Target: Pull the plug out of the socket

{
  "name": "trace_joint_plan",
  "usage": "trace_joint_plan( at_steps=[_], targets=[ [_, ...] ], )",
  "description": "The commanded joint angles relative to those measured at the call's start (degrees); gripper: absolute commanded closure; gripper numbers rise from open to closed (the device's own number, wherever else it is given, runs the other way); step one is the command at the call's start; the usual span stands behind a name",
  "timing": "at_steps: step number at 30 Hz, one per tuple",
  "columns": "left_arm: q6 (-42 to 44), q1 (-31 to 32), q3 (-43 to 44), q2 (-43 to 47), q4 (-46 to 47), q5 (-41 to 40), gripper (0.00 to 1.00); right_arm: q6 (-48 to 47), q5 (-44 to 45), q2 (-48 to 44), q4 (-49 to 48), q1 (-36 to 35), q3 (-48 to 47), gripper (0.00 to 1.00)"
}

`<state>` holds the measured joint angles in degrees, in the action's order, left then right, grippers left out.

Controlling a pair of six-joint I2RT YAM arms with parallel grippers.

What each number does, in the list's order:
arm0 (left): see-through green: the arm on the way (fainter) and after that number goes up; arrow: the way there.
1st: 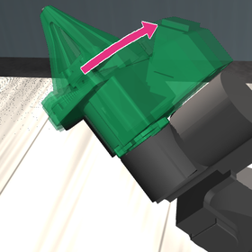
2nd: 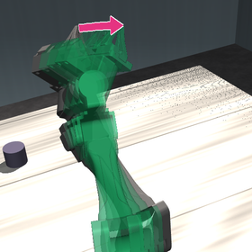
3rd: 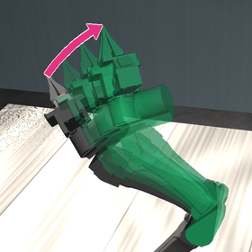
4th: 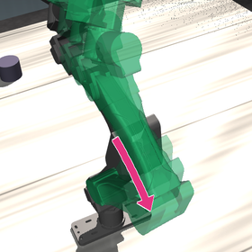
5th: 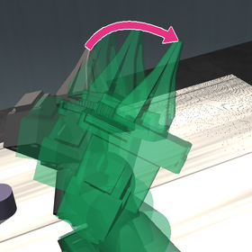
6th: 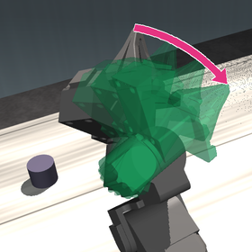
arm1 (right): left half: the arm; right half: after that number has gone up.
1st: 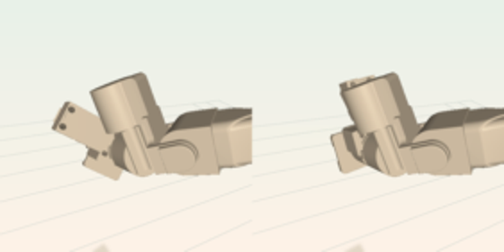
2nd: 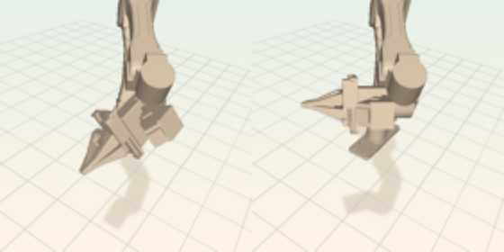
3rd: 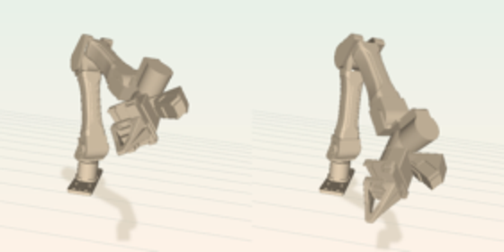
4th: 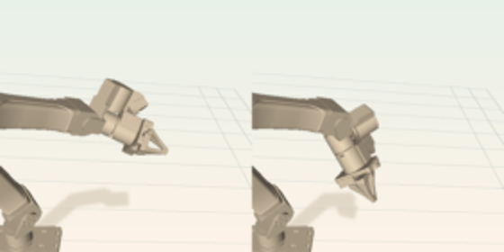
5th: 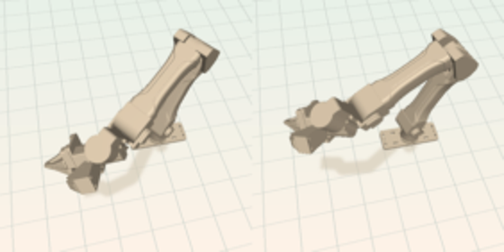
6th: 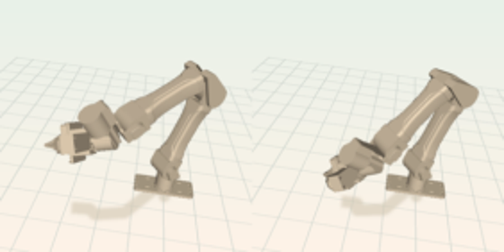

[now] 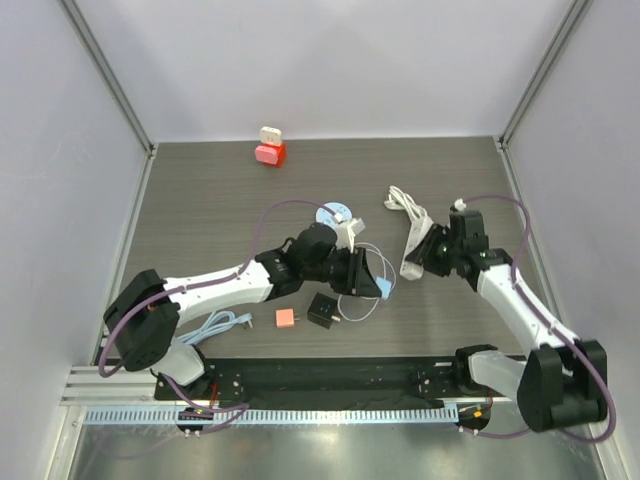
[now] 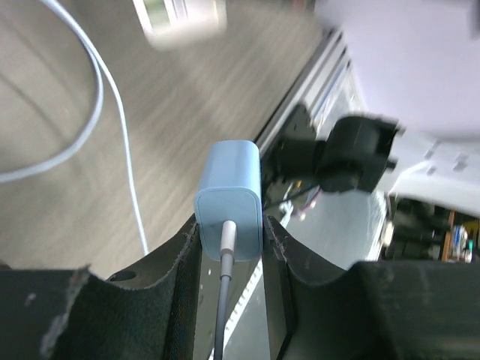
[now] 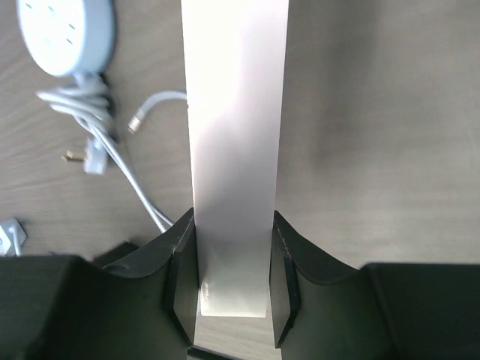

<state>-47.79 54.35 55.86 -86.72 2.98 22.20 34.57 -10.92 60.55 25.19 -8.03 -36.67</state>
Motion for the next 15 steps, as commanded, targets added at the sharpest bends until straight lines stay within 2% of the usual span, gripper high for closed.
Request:
trace_joint_plan(
  at_steps=[1, 4, 5, 6, 10, 13, 14, 15],
  targets=[
    [1.7, 3.0, -1.9, -1.3, -1.9, 2.4, 0.98, -5.7, -3.8, 6.6, -7.4, 0.4, -9.2, 0.99],
    [1.5, 4.0, -2.1, -3.5, -2.3, 0.9, 0.91, -5.8, -6.5, 14.4, -9.2, 0.3, -15.9, 0.99],
    [1.8, 4.0, -2.1, -3.9, -2.5, 0.4, 0.83, -5.6, -8.8, 16.5, -10.1, 0.4, -18.2, 0.99],
    [2.5, 3.9, -2.0, -4.6, -2.8, -0.4, 0.8, -4.3, -10.1, 19.7, -11.8, 0.4, -19.0, 0.99],
    [8.1, 4.0, 1.2, -7.8, -10.9, -4.7, 0.68, -2.1, -12.5, 26.7, -15.9, -0.2, -21.3, 0.99],
    [8.8, 4.0, 3.3, -8.8, -12.9, -6.5, 0.55, -2.5, -11.6, 30.7, -16.4, -1.9, -23.1, 0.99],
    [8.7, 4.0, 3.5, -8.6, -13.2, -7.1, 0.45, -2.7, -11.2, 31.5, -16.5, -2.7, -23.7, 0.99],
    [8.8, 4.0, 3.5, -8.3, -13.3, -7.3, 0.42, -2.7, -10.8, 32.2, -16.6, -3.0, -24.0, 0.99]
  ],
)
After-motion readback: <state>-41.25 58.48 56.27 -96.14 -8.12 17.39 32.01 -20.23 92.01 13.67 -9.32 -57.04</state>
